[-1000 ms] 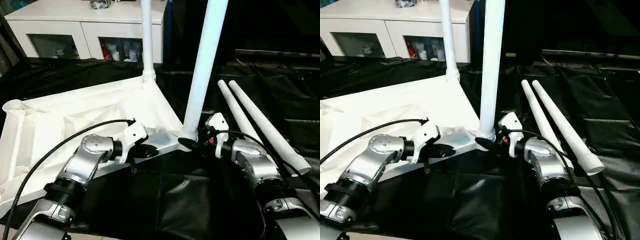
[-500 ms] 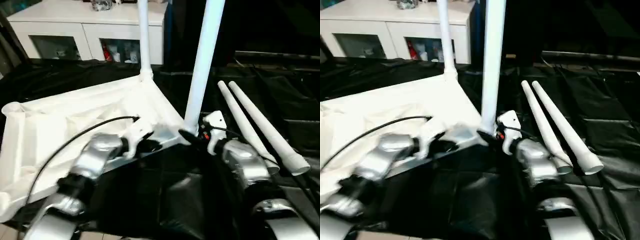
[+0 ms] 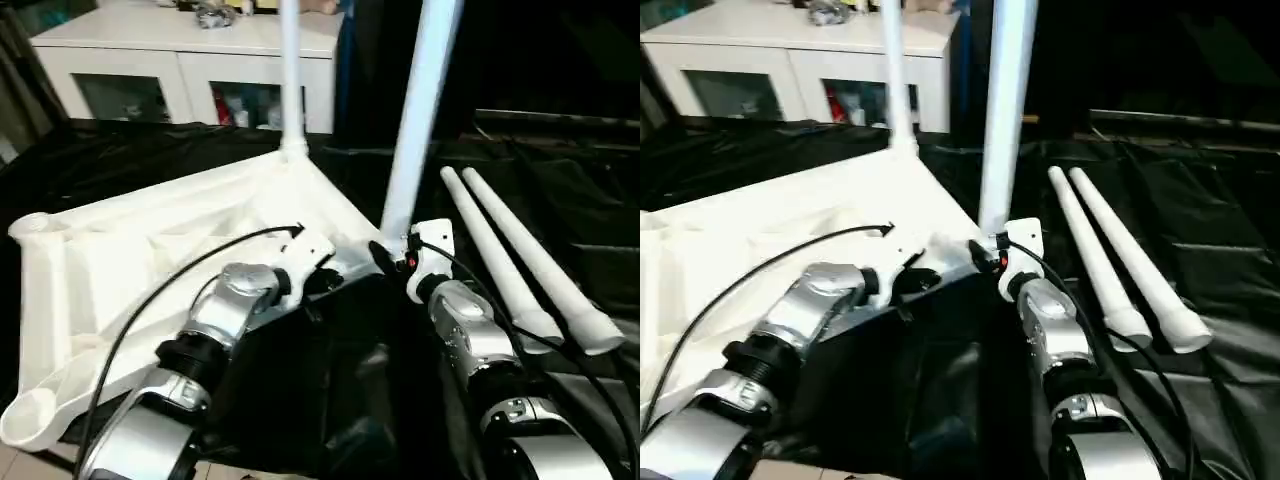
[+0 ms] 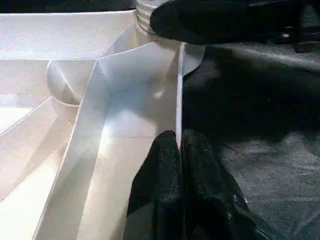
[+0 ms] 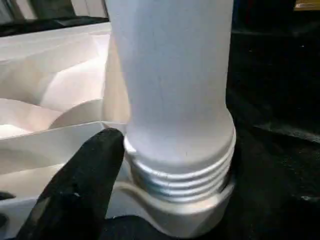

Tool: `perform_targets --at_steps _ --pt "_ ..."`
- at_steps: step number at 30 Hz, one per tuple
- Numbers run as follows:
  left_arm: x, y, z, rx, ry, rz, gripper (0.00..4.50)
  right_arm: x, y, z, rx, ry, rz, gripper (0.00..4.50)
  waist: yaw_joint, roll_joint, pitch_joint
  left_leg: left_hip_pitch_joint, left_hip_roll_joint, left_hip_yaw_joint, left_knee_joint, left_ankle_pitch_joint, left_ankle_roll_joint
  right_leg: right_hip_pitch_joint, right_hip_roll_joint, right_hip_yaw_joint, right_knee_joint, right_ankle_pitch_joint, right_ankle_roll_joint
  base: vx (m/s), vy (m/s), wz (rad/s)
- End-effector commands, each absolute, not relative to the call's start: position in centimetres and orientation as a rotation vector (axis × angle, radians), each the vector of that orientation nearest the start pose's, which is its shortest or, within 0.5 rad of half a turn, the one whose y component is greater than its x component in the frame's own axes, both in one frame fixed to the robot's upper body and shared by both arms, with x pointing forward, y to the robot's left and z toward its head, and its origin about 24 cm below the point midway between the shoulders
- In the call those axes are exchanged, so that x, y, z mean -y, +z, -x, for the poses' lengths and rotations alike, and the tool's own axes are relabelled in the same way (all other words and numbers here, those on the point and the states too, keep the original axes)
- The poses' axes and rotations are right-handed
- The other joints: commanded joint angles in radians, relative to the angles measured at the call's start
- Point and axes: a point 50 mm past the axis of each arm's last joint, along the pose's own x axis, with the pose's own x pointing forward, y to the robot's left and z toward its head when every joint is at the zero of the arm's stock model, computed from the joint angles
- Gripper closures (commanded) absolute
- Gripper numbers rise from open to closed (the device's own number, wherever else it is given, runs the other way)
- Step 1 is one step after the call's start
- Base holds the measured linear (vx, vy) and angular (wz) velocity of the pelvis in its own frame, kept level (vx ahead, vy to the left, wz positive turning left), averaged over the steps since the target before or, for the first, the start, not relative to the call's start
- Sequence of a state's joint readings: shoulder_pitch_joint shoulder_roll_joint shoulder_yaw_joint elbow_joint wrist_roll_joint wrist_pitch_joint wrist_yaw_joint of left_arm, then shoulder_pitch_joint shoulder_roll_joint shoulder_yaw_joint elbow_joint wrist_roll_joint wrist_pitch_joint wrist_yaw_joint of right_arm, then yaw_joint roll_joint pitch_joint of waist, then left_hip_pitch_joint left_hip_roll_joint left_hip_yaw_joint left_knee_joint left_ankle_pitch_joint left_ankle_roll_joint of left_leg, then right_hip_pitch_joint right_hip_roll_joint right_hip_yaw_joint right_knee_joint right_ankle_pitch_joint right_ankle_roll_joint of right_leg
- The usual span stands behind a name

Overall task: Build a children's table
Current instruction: Rotate leg to tighten

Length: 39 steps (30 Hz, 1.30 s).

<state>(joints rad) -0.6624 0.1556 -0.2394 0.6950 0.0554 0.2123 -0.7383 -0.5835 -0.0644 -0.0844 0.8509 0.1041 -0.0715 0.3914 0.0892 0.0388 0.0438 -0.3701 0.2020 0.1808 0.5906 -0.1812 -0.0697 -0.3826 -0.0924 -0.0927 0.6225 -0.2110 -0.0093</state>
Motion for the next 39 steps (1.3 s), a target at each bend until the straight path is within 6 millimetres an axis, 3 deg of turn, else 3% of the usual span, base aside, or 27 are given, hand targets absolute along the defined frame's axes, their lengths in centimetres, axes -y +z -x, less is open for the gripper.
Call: perform_targets --at_steps 1,5,10,11,16,19,20,22,28,33,35,39 --pt "-8.3 4.6 -34.2 -0.374 -0.924 -0.290 4.50 10.6 2.5 -34.0 -0.196 0.537 -0.082 0.57 0.001 -0.008 -0.059 0.006 0.029 -0.013 -0.074 -0.211 0.040 0.042 -0.064 0.052 -0.087 -0.178 -0.203 0.000 0.000 0.00" --pt "-9.5 4.5 -33.4 -0.362 -1.022 -0.289 4.50 13.4 3.4 -34.3 -0.184 0.591 -0.017 0.57 0.001 -0.010 -0.060 0.002 0.030 -0.012 -0.071 -0.179 0.056 0.046 -0.063 0.051 -0.082 -0.136 -0.217 0.000 0.000 0.00" --pt "-10.2 4.7 -32.4 -0.344 -1.129 -0.265 4.50 15.0 4.1 -34.4 -0.169 0.642 0.001 0.57 0.003 -0.009 -0.063 0.004 0.032 -0.009 -0.068 -0.136 0.084 0.045 -0.064 0.051 -0.076 -0.081 -0.243 0.000 0.000 0.00" --pt "-10.5 4.8 -32.0 -0.345 -1.164 -0.261 4.50 15.2 4.2 -34.3 -0.170 0.679 0.007 0.57 0.003 -0.013 -0.064 0.004 0.034 -0.009 -0.067 -0.128 0.088 0.046 -0.064 0.051 -0.073 -0.065 -0.250 0.000 0.000 0.00" --pt "-11.3 4.8 -31.3 -0.359 -1.207 -0.262 4.50 15.0 4.4 -33.5 -0.180 0.831 0.040 0.57 0.004 -0.007 -0.063 0.003 0.035 -0.006 -0.066 -0.129 0.101 0.044 -0.059 0.048 -0.066 -0.030 -0.264 0.000 0.000 0.00" --pt "-12.2 4.8 -31.1 -0.370 -1.215 -0.269 4.50 14.8 4.2 -33.0 -0.200 0.928 0.059 0.57 0.005 -0.010 -0.062 0.004 0.035 -0.006 -0.066 -0.142 0.098 0.044 -0.061 0.049 -0.069 -0.054 -0.261 0.000 0.000 0.00" --pt "-12.5 4.8 -31.0 -0.373 -1.215 -0.271 4.50 14.8 4.1 -32.8 -0.206 0.947 0.062 0.83 0.006 -0.010 -0.061 0.005 0.036 -0.005 -0.067 -0.150 0.096 0.043 -0.061 0.050 -0.071 -0.070 -0.257 0.000 0.000 0.00" --pt "-12.8 4.9 -30.9 -0.376 -1.218 -0.273 4.50 14.8 4.1 -32.8 -0.206 0.956 0.056 0.83 0.006 -0.009 -0.061 0.005 0.036 -0.006 -0.068 -0.156 0.089 0.043 -0.062 0.050 -0.072 -0.086 -0.254 0.000 0.000 0.00" --pt "-13.1 5.0 -30.6 -0.383 -1.226 -0.271 4.50 14.9 4.2 -32.7 -0.204 0.981 0.037 1.40 0.006 -0.012 -0.060 0.006 0.037 -0.006 -0.070 -0.153 0.080 0.042 -0.062 0.051 -0.073 -0.100 -0.251 0.000 0.000 0.00" --pt "-13.1 4.9 -30.5 -0.389 -1.222 -0.263 4.50 14.8 3.9 -32.5 -0.216 0.979 0.035 1.71 0.005 -0.011 -0.061 0.005 0.035 -0.005 -0.068 -0.137 0.085 0.042 -0.061 0.050 -0.071 -0.079 -0.255 0.000 0.000 0.00" --pt "-12.8 4.7 -30.9 -0.391 -1.174 -0.260 4.50 15.1 3.4 -33.0 -0.230 0.868 0.065 1.74 0.004 -0.011 -0.061 0.006 0.035 -0.006 -0.068 -0.139 0.082 0.042 -0.062 0.051 -0.071 -0.085 -0.254 0.000 0.000 0.00" --pt "-12.4 4.5 -31.9 -0.393 -1.072 -0.270 4.50 15.4 2.7 -33.6 -0.253 0.687 0.058 1.75 -0.001 -0.011 -0.056 0.012 0.033 -0.007 -0.075 -0.189 0.043 0.038 -0.063 0.053 -0.084 -0.177 -0.232 0.000 0.000 0.00"
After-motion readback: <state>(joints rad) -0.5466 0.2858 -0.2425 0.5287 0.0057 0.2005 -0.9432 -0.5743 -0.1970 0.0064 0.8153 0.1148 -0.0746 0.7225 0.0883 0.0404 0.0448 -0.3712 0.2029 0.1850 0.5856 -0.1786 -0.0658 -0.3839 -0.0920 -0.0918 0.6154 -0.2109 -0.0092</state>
